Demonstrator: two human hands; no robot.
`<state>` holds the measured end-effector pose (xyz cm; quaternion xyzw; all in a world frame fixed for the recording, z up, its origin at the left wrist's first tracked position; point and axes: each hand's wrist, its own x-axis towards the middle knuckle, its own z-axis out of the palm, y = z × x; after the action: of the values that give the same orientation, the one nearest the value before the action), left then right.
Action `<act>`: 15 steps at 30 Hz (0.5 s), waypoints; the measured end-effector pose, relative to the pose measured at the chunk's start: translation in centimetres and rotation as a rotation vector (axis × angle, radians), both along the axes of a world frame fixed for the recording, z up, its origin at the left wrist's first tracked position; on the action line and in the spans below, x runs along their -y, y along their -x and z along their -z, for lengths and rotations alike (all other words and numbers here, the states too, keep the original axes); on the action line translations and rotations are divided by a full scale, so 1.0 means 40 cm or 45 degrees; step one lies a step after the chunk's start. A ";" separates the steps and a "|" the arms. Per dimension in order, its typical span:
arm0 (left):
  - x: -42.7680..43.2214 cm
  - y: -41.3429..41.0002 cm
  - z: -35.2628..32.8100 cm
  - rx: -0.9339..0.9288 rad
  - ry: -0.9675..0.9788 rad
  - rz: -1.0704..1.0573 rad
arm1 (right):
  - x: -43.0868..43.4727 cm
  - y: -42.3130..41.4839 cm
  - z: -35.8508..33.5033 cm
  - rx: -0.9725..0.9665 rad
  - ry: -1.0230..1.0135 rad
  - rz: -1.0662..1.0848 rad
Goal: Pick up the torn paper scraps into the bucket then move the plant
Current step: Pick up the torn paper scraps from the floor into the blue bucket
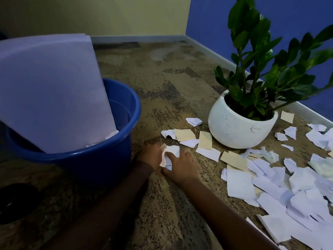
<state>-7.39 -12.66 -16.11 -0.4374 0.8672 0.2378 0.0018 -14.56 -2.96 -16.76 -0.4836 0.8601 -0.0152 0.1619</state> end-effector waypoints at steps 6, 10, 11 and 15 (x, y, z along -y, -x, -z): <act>-0.043 -0.048 -0.040 -0.058 -0.219 -0.117 | -0.036 -0.027 -0.055 0.270 0.051 0.088; -0.096 -0.074 -0.079 -0.023 -0.324 -0.086 | -0.075 -0.048 -0.083 0.553 0.079 0.295; -0.108 -0.077 -0.096 -0.026 -0.311 -0.076 | -0.083 -0.052 -0.095 0.584 0.099 0.326; -0.138 -0.082 -0.196 -0.143 -0.199 -0.014 | -0.093 -0.050 -0.173 0.507 0.343 0.326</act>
<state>-4.10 -7.14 -8.28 -0.4267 0.8424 0.3288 -0.0140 -12.57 0.77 -9.85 -0.3756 0.8556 -0.2445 0.2590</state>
